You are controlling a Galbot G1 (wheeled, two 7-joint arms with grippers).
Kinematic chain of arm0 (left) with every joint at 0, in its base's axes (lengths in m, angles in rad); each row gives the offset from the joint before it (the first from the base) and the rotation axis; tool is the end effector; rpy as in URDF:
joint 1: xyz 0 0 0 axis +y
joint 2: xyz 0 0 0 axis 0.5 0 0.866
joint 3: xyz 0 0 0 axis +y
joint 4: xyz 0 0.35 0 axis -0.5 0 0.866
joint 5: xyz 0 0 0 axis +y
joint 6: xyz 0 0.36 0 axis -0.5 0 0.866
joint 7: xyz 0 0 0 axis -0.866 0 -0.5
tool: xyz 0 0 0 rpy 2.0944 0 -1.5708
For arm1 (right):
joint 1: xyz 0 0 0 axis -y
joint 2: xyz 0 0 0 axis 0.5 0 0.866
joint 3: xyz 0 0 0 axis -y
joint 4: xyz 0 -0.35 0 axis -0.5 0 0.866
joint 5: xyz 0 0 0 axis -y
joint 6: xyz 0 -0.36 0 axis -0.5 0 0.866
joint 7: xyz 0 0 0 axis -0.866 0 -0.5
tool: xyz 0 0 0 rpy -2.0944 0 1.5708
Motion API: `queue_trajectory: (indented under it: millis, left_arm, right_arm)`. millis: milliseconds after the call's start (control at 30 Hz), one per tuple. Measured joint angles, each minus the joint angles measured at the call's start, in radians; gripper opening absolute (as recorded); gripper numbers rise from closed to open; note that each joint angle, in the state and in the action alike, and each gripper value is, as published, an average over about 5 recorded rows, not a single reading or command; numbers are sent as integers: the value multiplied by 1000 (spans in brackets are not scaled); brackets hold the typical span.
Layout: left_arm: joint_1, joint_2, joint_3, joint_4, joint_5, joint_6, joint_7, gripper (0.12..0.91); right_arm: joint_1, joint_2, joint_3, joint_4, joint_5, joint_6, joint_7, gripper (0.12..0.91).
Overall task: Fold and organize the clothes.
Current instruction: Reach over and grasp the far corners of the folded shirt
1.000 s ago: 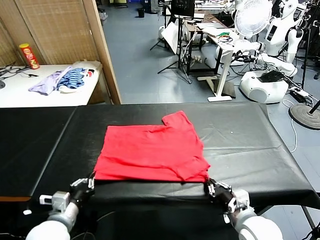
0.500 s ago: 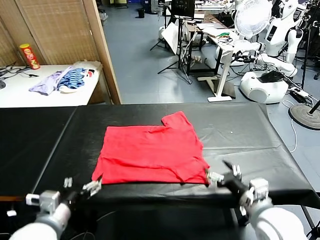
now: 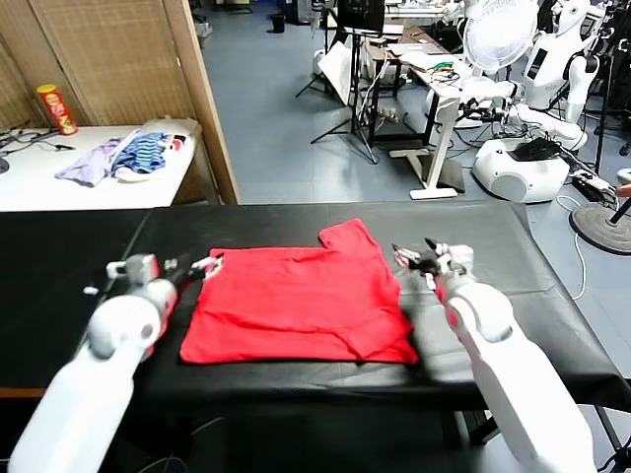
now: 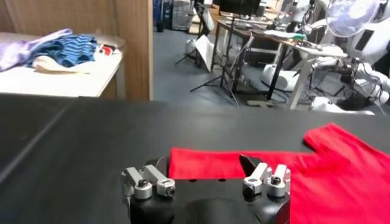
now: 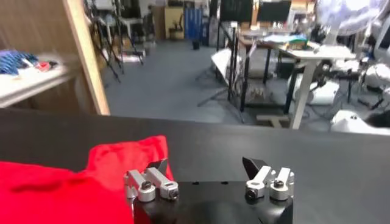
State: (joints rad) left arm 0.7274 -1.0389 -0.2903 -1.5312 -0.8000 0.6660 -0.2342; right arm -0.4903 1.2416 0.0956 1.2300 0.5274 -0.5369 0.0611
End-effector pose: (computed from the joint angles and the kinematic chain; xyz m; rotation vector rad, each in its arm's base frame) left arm 0.4442 0.1131 -0.2280 -0.0519 -2.6060 0.1270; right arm 0.5214 -0.0188 -0.2533 0.2899 -2.6662 0.0534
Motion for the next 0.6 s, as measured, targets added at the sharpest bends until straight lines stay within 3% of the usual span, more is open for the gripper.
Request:
queue_trajectory:
  millis: [267, 367, 467, 600]
  left_arm:
    - [-87, -23, 40, 171, -6, 9, 32, 798]
    - [-98, -28, 43, 195, -8, 13, 45, 798]
    - [-99, -34, 44, 210, -6, 10, 58, 767]
    - [-96, -40, 41, 218, 1, 1, 74, 580]
  right_arm:
    - [72, 87, -26, -164, -57, -6, -15, 796]
    - [83, 109, -21, -203, -67, 2, -16, 756]
    - [90, 127, -15, -235, -70, 10, -23, 627]
    - [93, 140, -12, -254, -77, 25, -35, 411]
